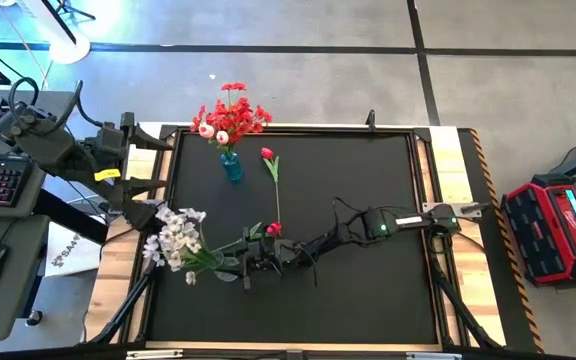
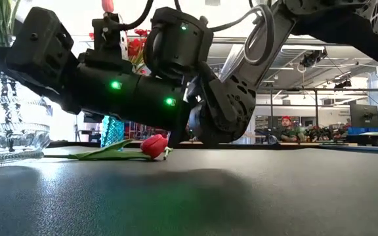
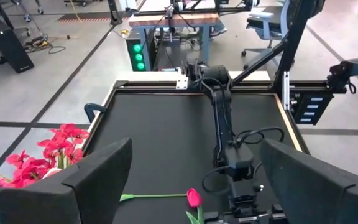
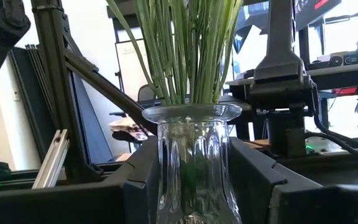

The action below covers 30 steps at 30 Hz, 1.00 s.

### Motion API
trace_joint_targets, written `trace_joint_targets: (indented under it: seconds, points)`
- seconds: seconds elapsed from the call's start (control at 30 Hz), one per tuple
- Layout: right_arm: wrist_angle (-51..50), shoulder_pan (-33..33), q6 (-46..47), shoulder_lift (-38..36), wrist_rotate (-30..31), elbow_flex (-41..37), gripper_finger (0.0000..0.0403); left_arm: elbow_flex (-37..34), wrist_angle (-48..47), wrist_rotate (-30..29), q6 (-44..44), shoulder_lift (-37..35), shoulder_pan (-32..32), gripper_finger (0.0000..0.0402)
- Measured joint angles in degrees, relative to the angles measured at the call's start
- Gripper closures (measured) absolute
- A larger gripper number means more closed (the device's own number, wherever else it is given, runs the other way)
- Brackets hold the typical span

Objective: Sort flowers into vase by color
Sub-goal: Adjust the transparent vase

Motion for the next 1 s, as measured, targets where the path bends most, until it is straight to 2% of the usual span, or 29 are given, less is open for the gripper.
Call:
trace_joint_targets:
  seconds: [0.33,0.53,0.8,1.0]
  points:
    - [-3.8,2.2,2.3,-0.3,-0.1,0.2,0.0277,0.0,0.0,1.3,-0.1,0.9,0.0,0.0062]
    - [-4.9,2.3,2.6,-0.3,2.3,0.2,0.0276,0.0,-0.1,2.2,-0.1,1.8,0.0,0.0062]
    - [-4.2,2.2,-0.5,-0.1,2.5,0.0,0.0232,0.0,-0.2,2.7,1.5,3.5,0.0,0.0062]
    - [-5.3,3.0,-0.7,-0.1,4.7,0.0,0.021,0.0,-0.2,5.5,2.5,5.6,0.0,0.0062]
